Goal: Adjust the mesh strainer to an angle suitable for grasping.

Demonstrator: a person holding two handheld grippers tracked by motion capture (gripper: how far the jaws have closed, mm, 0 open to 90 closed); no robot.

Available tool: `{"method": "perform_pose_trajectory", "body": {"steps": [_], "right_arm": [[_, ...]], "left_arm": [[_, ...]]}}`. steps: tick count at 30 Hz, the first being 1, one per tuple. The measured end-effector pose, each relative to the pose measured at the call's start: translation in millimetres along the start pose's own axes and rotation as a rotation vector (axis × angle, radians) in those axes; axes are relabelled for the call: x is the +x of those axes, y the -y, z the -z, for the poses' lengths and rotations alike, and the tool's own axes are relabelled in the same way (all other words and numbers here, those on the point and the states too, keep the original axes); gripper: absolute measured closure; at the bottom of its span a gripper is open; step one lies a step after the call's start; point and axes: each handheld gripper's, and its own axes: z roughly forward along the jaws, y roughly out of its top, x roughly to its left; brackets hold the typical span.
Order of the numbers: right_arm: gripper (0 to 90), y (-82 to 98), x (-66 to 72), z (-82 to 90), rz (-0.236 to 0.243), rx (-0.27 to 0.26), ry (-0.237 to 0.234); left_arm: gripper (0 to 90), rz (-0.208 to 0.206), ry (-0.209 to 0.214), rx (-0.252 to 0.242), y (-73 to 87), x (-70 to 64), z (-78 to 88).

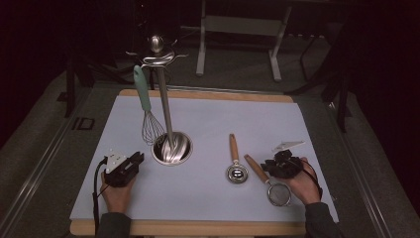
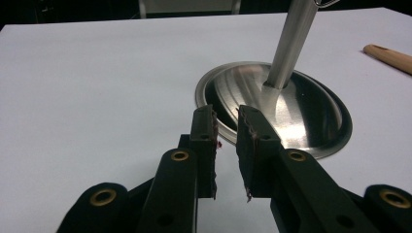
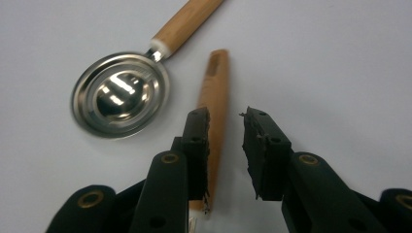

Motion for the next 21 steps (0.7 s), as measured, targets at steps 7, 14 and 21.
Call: {"method": "perform_pose_trajectory", "body": {"steps": [7,14,21], "right_arm": [[67.5,3.3,2.7,-6.8,-0.009,0.091,-0.024],[67.3,8.2,-0.6,-8.6,-0.042,0.155,-0.077],[67.3,8.6,-1.1,-16.0,-0.071,0.242,-0.112]], "left_arm": [[77.8,0.004,0.0,-0.002,0.1,0.5,0.4],[77.7,-0.001,0.002,-0.006,0.4,0.1,0.9],[77.7,0.001,0.004,-0.011,0.5,-0.3,1.1]]}}
